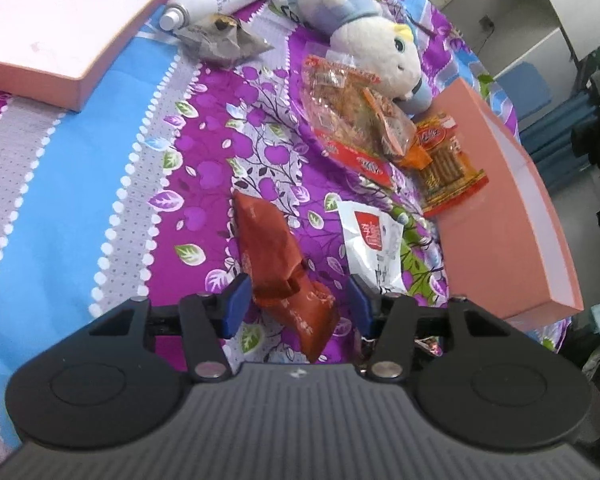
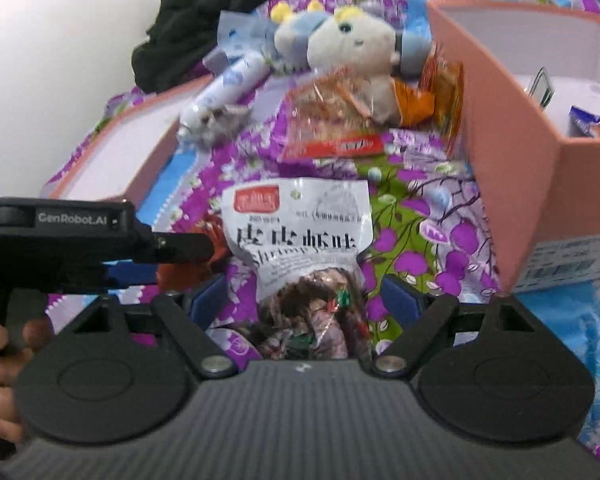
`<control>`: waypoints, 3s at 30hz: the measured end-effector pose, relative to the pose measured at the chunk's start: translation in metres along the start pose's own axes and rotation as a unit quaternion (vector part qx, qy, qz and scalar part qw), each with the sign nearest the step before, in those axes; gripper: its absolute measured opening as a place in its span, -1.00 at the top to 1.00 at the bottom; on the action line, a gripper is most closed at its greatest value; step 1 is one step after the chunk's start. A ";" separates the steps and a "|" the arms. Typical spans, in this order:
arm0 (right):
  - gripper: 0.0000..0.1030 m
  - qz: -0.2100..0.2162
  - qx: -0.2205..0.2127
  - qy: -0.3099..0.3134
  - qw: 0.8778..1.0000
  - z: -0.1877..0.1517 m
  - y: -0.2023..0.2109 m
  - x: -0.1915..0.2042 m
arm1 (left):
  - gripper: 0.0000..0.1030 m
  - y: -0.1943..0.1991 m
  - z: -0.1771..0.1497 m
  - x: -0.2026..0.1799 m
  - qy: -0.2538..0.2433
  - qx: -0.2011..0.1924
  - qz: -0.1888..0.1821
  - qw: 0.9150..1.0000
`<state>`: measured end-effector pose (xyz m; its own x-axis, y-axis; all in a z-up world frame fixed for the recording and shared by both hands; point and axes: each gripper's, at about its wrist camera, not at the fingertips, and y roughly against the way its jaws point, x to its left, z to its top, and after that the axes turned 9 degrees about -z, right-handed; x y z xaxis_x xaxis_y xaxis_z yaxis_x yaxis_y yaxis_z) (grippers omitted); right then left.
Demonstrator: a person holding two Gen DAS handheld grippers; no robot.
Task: Organize snacks
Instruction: 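Close the left tool on the brown-red wrapper while the right tool grasps the white shrimp bag, then carry the brown-red wrapper in the left tool and shrimp bag in the right tool over the pink box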
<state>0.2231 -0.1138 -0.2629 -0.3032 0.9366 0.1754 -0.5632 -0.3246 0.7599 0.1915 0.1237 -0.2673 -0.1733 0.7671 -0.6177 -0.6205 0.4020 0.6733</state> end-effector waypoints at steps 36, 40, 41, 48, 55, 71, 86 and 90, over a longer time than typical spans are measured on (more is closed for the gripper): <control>0.08 -0.055 -0.074 -0.003 0.996 0.011 0.081 -0.005 | 0.08 0.067 -0.013 -0.060 -0.102 -0.052 0.027 0.993; 0.08 -0.062 -0.100 -0.011 0.993 0.012 0.111 -0.008 | 0.08 0.086 -0.019 -0.082 -0.128 -0.065 0.026 0.989; 0.08 -0.064 -0.104 -0.012 0.992 0.012 0.118 -0.008 | 0.08 0.091 -0.021 -0.087 -0.133 -0.066 0.025 0.989; 0.08 -0.071 -0.132 -0.027 0.988 0.005 0.166 -0.014 | 0.08 0.120 -0.040 -0.122 -0.168 -0.080 0.015 0.982; 0.08 -0.085 -0.151 -0.040 0.984 -0.008 0.207 -0.026 | 0.08 0.142 -0.064 -0.153 -0.195 -0.088 0.010 0.977; 0.08 -0.150 -0.155 -0.082 0.973 -0.008 0.224 -0.087 | 0.08 0.104 -0.072 -0.217 -0.232 -0.062 -0.045 0.970; 0.07 -0.162 -0.131 -0.095 0.973 0.056 0.163 -0.166 | 0.08 -0.017 0.002 -0.277 -0.244 -0.023 -0.053 0.968; 0.07 -0.161 -0.123 -0.097 0.974 0.073 0.138 -0.186 | 0.08 -0.060 0.020 -0.293 -0.256 -0.004 -0.049 0.965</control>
<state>0.2580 -0.3235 -0.1451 0.0574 0.9946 0.0859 -0.7795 -0.0091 0.6264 0.2947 -0.1157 -0.1187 0.2869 0.8726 -0.3953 -0.6203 0.4836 0.6175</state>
